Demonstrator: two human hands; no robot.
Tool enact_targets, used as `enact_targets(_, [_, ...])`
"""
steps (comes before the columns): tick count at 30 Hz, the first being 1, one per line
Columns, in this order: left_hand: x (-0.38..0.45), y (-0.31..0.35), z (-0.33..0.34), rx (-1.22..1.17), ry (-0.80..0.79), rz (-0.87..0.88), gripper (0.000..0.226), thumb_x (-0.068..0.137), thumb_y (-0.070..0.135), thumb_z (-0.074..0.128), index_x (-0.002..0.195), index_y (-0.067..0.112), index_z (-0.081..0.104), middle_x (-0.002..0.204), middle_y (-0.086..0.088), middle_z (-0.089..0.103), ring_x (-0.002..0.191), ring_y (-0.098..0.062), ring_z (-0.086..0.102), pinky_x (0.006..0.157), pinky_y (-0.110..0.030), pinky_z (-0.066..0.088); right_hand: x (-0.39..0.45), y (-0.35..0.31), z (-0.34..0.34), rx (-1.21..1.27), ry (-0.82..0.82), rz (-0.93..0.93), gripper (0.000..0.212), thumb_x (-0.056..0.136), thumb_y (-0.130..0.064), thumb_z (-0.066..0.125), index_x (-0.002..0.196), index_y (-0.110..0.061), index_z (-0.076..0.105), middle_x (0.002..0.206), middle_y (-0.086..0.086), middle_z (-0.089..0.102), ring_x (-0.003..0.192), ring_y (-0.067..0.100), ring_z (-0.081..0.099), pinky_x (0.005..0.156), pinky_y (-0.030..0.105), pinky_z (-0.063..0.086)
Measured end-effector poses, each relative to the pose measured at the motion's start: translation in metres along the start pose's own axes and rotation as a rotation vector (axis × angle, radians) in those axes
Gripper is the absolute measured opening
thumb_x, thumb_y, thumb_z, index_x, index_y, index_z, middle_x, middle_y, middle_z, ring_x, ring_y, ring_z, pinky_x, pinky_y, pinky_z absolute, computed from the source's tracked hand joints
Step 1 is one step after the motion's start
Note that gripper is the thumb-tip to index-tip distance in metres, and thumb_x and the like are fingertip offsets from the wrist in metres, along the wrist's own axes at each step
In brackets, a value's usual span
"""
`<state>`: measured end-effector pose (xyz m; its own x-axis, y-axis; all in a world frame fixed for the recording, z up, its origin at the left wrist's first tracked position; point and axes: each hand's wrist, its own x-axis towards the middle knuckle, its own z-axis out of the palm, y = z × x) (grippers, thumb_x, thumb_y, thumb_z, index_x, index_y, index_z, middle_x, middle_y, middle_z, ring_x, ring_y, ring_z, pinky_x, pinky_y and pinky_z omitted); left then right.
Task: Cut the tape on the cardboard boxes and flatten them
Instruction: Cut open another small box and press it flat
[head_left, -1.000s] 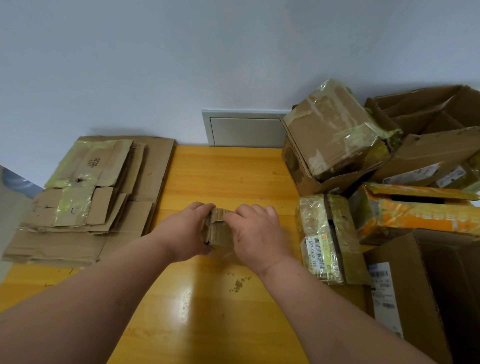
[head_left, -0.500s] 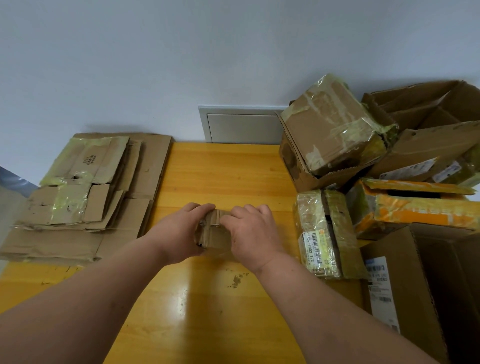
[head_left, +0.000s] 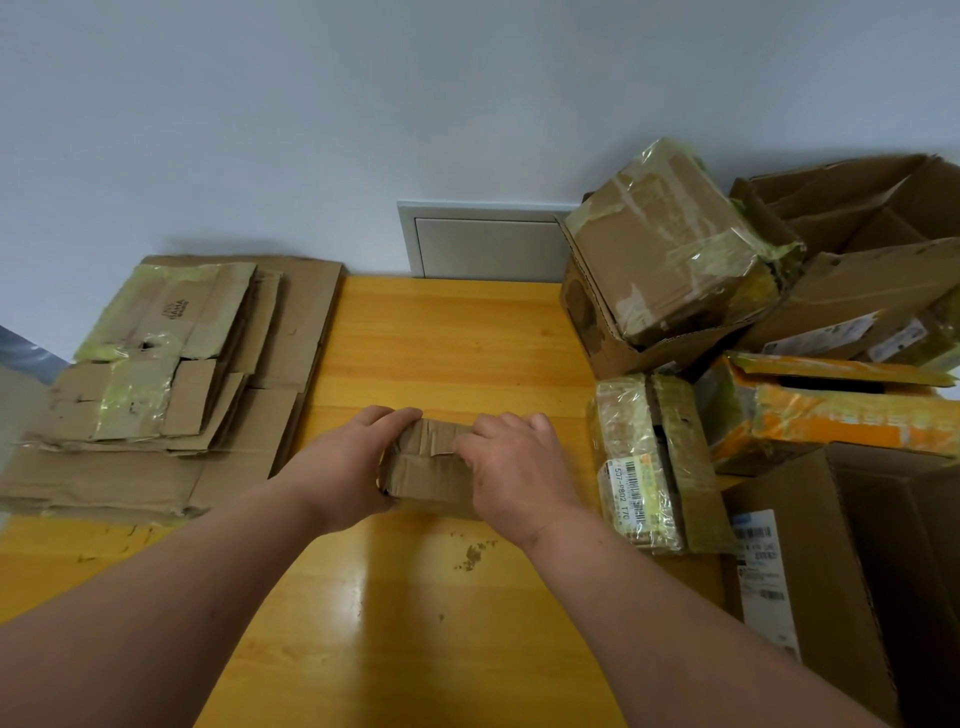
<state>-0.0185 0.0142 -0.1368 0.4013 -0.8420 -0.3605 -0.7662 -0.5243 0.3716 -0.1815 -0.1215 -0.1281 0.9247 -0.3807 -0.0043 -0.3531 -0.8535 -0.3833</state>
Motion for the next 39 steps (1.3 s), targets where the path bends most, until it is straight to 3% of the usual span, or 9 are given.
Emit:
enact_targets(7, [0.001,0.001,-0.001,0.014,0.018,0.030,0.107,0.069,0.025,0.088,0.152,0.038,0.023,0.146,0.013,0.035,0.087,-0.007,0.047,0.074,-0.019,0.042,0.001,-0.006,0.001,0.053,0.053,0.010,0.021,0.085,-0.009,0.055,0.097,-0.021,0.068,0.089,0.000,0.058,0.088,0.027,0.053,0.075,0.036,0.024])
enact_targets(12, [0.002,0.002,-0.002,0.020,0.019,0.039,0.106,0.069,0.025,0.088,0.153,0.036,0.024,0.145,0.012,0.036,0.086,-0.006,0.047,0.072,-0.016,0.039,0.007,-0.011,0.003,0.014,0.006,-0.026,0.026,0.089,-0.018,0.053,0.110,-0.027,0.066,0.099,-0.002,0.058,0.098,0.025,0.052,0.081,0.038,0.028])
enact_targets(32, [-0.001,-0.001,0.000,-0.015,0.051,0.039,0.101,0.066,0.026,0.089,0.149,0.033,0.032,0.139,0.011,0.043,0.081,-0.007,0.047,0.070,-0.018,0.040,0.003,-0.012,0.003,-0.079,-0.062,-0.032,0.027,0.092,-0.014,0.048,0.114,-0.021,0.063,0.108,0.001,0.057,0.102,0.026,0.051,0.082,0.037,0.029])
enact_targets(39, [0.001,-0.003,-0.001,-0.022,0.036,0.041,0.100,0.066,0.025,0.089,0.148,0.036,0.032,0.137,0.014,0.042,0.079,-0.006,0.047,0.067,-0.015,0.037,0.002,-0.007,-0.003,-0.116,-0.075,-0.041,0.025,0.091,-0.015,0.050,0.110,-0.021,0.064,0.104,0.000,0.056,0.099,0.025,0.050,0.077,0.036,0.018])
